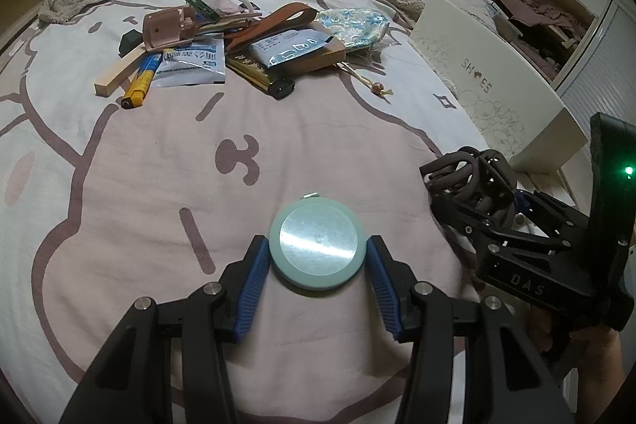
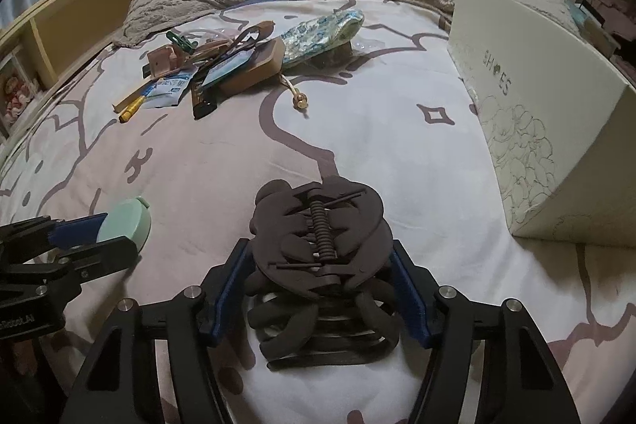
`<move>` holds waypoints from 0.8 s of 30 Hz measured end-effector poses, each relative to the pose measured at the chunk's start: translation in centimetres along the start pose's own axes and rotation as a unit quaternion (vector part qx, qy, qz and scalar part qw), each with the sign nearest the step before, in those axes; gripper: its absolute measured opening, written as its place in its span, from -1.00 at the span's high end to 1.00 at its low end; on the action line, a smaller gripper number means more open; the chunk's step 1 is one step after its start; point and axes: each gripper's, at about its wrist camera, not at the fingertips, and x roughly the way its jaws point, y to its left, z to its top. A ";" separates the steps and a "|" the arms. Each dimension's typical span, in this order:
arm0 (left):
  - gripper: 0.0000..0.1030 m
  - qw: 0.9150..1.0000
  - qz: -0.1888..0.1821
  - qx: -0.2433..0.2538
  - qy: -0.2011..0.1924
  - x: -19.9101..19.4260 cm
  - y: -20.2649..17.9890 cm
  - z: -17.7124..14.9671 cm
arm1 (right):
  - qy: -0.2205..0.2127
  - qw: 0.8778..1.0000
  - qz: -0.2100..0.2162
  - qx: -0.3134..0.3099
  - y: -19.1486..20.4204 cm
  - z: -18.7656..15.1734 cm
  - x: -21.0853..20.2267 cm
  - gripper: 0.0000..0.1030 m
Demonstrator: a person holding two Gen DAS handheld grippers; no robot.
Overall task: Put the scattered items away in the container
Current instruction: 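Hold the claw clip in the right tool and the compact in the left tool above the bed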
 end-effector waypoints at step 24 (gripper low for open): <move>0.04 0.999 0.015 0.027 -0.012 -0.2 -1.3 0.0 | -0.046 0.998 0.001 0.038 -1.3 0.0 -3.1 -0.27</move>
